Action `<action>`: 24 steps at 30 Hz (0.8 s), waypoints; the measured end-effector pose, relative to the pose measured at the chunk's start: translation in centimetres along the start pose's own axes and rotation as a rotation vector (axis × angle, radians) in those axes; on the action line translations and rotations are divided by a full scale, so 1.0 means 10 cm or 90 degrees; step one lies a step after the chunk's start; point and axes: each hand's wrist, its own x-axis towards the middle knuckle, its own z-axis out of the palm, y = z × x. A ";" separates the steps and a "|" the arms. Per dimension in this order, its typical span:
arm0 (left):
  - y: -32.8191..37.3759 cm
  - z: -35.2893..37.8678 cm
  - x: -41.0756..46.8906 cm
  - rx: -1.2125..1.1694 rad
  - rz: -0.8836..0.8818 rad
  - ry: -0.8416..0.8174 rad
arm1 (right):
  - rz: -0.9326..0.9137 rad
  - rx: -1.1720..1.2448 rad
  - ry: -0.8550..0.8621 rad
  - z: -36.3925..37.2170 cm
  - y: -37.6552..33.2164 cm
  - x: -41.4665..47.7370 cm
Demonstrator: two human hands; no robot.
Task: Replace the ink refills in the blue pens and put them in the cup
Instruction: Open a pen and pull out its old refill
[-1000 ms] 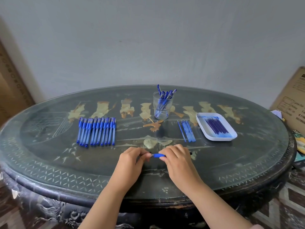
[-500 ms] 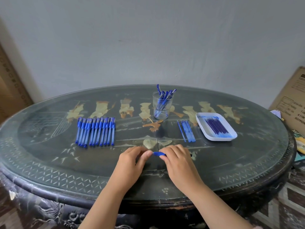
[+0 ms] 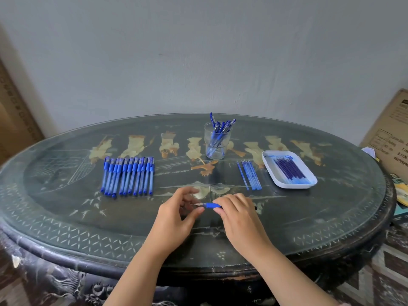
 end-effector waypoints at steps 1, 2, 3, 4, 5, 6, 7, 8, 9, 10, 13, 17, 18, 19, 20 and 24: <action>-0.02 0.00 0.00 0.005 0.003 0.005 | -0.002 -0.002 -0.001 0.00 0.00 0.00; -0.02 0.00 0.01 0.012 0.000 0.009 | -0.004 -0.005 -0.002 0.00 0.00 0.00; 0.00 -0.01 0.01 0.022 -0.004 0.012 | -0.005 -0.006 -0.003 0.00 0.00 0.00; 0.02 -0.01 0.01 0.025 -0.006 0.011 | -0.006 -0.006 -0.004 0.00 0.00 0.00; 0.05 -0.01 0.01 0.018 -0.014 0.010 | -0.006 -0.004 -0.004 0.00 0.00 0.00; 0.06 -0.01 0.00 -0.008 -0.032 0.006 | -0.005 -0.004 -0.003 0.00 0.00 0.00; 0.08 -0.01 0.00 -0.035 -0.048 0.004 | -0.004 -0.006 -0.001 0.00 0.00 0.00; 0.08 -0.02 -0.01 -0.046 -0.051 0.003 | -0.004 -0.009 0.001 0.00 0.00 0.00; 0.06 -0.02 0.00 -0.039 -0.042 0.003 | -0.005 -0.010 0.000 0.00 0.00 0.00; 0.04 -0.02 0.00 -0.024 -0.029 0.005 | -0.006 -0.008 -0.001 0.01 0.00 0.00; 0.01 -0.03 0.01 0.002 -0.042 0.004 | -0.006 0.001 -0.006 0.00 0.00 0.00; 0.04 -0.01 0.01 0.002 -0.073 0.017 | -0.001 0.008 -0.006 0.00 0.00 0.00; 0.03 -0.01 0.01 -0.002 -0.081 0.022 | 0.000 0.008 -0.003 0.00 0.00 0.00; 0.03 -0.01 0.02 -0.002 -0.087 0.026 | 0.000 0.008 -0.001 -0.01 0.00 0.00; 0.03 -0.01 0.02 0.002 -0.092 0.033 | 0.002 0.006 0.002 -0.01 -0.01 0.00; 0.07 -0.05 0.01 -0.035 -0.139 0.101 | 0.012 0.006 0.013 -0.02 -0.01 0.00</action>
